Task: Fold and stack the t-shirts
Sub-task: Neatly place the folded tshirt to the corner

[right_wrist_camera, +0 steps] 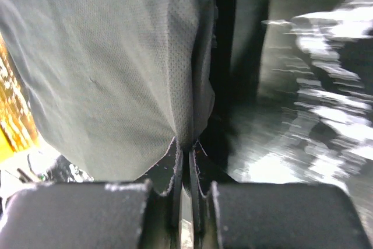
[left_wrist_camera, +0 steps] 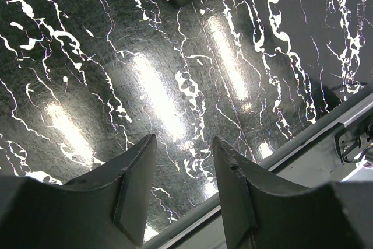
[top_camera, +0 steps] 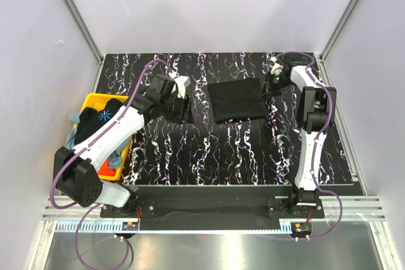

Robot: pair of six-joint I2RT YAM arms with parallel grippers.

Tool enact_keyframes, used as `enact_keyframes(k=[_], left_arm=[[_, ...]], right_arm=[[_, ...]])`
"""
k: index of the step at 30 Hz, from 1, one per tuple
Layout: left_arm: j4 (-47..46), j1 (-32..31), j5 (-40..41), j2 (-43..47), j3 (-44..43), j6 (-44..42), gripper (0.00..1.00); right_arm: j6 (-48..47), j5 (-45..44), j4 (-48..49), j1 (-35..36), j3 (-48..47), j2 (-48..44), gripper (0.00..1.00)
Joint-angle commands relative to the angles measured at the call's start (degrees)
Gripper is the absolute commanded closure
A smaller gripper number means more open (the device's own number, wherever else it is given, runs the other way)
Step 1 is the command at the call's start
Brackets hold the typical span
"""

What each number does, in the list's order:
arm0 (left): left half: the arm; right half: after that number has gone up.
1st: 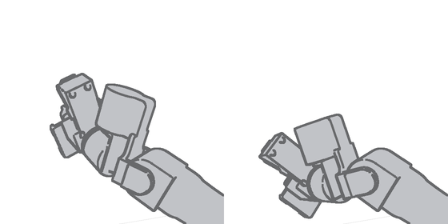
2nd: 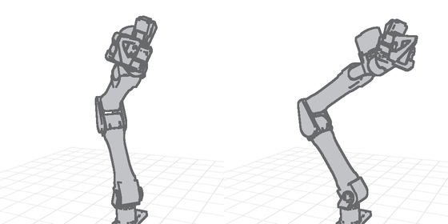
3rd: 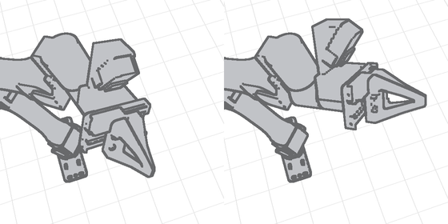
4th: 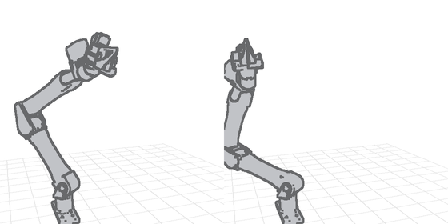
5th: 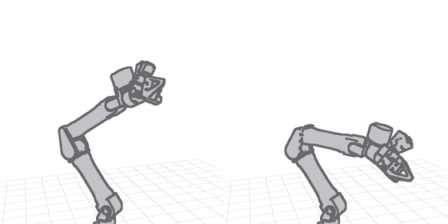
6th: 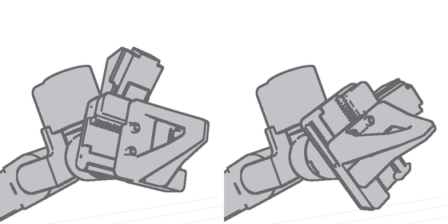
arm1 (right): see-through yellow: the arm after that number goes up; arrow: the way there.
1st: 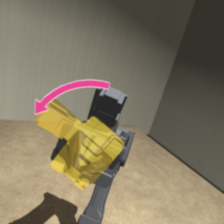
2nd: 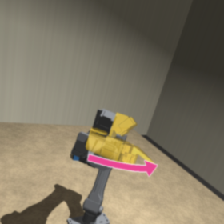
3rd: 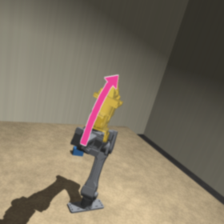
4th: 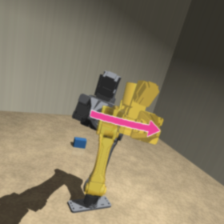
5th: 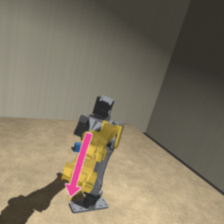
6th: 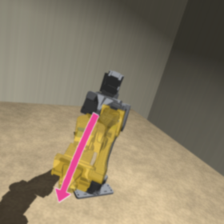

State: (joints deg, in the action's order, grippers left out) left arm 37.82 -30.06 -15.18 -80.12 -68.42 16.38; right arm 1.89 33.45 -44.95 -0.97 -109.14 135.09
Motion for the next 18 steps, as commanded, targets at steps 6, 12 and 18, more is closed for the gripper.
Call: enact_keyframes(k=[6, 12, 18], left_arm=[[-1.3, 0.1, -2.0, -0.5, 0.5, 0.3, 0.52], [-1.3, 0.2, -2.7, -2.0, 0.5, 0.1, 0.52], [-1.3, 0.1, -3.4, -3.6, 0.5, -0.1, 0.51]], right_arm=[[-4.5, -9.2, -7.9, -7.5, -13.6, 5.3, 1.00], [-6.1, -13.2, -12.3, -10.5, -26.6, 12.9, 1.00], [-9.2, -18.6, -15.1, -12.0, -40.4, 19.9, 1.00]])
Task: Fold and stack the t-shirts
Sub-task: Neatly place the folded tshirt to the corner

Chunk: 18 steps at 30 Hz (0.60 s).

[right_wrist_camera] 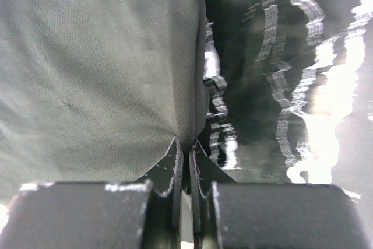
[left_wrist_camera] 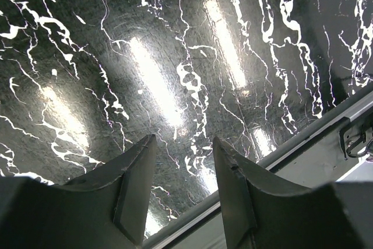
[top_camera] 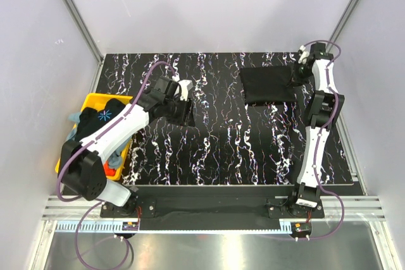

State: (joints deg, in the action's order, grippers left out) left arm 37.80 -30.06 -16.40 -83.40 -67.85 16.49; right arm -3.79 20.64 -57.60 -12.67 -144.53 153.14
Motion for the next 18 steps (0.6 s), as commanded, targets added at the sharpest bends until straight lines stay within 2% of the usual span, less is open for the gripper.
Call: enact_keyframes(k=[1, 9, 18], left_arm=[[-1.2, 0.1, -2.1, -0.5, -0.2, -0.3, 0.51], [-1.1, 0.2, -1.9, -1.2, -0.6, -0.8, 0.51], [-1.0, 0.1, -1.7, -0.9, -0.6, -0.8, 0.50]], right_arm=[[-3.9, -8.1, -2.3, -0.3, -6.9, 2.2, 1.00], [-5.0, -19.6, 6.3, -1.2, -8.1, 3.0, 1.00], [-8.4, -19.7, 12.7, -2.5, -9.9, 5.5, 1.00]])
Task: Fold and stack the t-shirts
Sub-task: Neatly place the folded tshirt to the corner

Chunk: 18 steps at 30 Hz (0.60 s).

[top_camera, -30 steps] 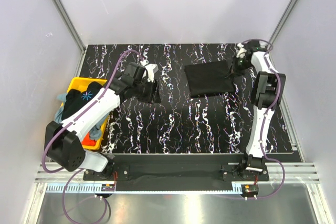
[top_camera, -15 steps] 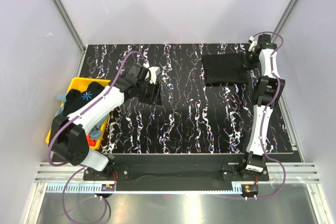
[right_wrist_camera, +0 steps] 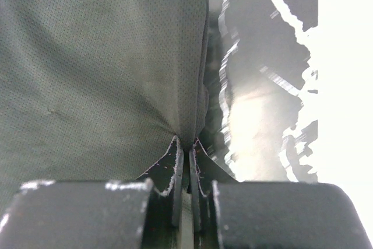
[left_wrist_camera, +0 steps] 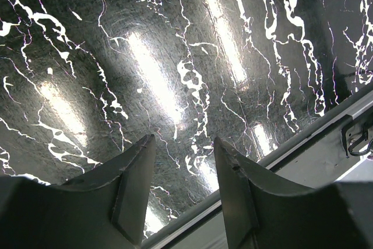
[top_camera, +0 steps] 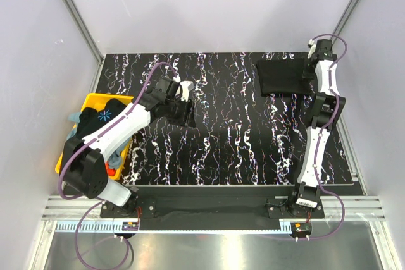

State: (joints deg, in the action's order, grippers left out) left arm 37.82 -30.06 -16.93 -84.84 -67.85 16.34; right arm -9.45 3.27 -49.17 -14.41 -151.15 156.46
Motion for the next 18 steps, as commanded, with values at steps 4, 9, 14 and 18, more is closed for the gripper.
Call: enact_keyframes(k=[4, 9, 14, 18], left_arm=[[-1.0, 0.2, -0.6, 0.6, -0.7, -0.8, 0.50], [-0.9, 0.3, -2.0, -0.7, -1.1, -0.6, 0.50], [-0.9, 0.4, -2.1, -0.9, -1.4, -0.6, 0.50], [-0.9, 0.4, -1.7, -0.4, -1.3, -0.6, 0.50]], right_arm=[[-3.8, -2.9, 5.0, -1.1, -7.5, 4.5, 1.00], [-3.4, -2.6, 6.8, -1.8, -8.8, 5.7, 1.00], [-2.9, -1.8, 7.9, -1.8, -8.3, 5.3, 1.00], [-2.2, -2.8, 8.0, -1.8, -7.5, 4.4, 0.95]])
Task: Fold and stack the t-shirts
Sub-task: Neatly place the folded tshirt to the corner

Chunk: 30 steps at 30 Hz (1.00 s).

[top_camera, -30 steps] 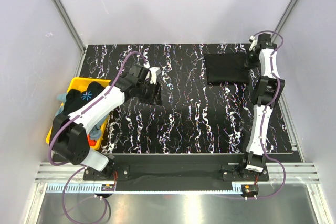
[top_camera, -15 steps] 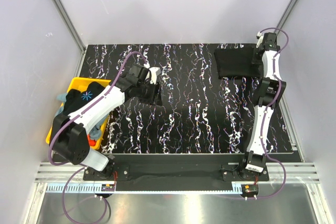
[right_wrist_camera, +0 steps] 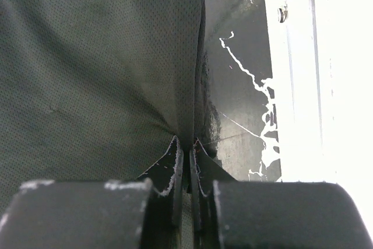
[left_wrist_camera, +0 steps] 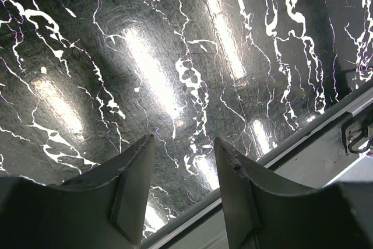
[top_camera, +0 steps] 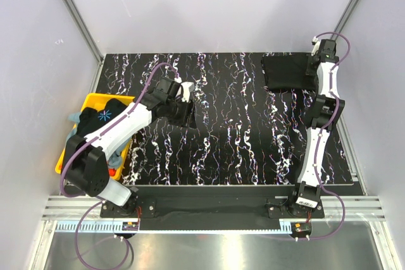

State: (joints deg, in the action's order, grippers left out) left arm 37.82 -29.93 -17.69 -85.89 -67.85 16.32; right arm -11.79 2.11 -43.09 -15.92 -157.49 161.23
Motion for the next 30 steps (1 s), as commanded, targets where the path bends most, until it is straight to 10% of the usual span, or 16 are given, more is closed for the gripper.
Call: enact_keyframes(k=[1, 11, 20, 30], left_arm=[[-0.9, 0.4, -0.9, 0.9, -1.3, -0.6, 0.49], [-1.8, 0.3, -1.6, 3.4, -1.1, 0.0, 0.49], [-5.3, 0.7, 2.0, 11.0, 1.6, 0.9, 0.49], [-13.1, 3.0, 2.9, 22.7, 6.1, 2.3, 0.48]], right_arm=[[0.4, -1.8, 2.0, -0.3, -0.6, -0.9, 0.91], [5.5, -6.7, 3.4, 1.4, 6.1, -12.7, 0.05], [18.3, -23.3, -3.1, 7.5, 18.0, -31.7, 0.01], [34.8, 5.3, -9.2, 15.6, 49.2, -60.8, 0.00]])
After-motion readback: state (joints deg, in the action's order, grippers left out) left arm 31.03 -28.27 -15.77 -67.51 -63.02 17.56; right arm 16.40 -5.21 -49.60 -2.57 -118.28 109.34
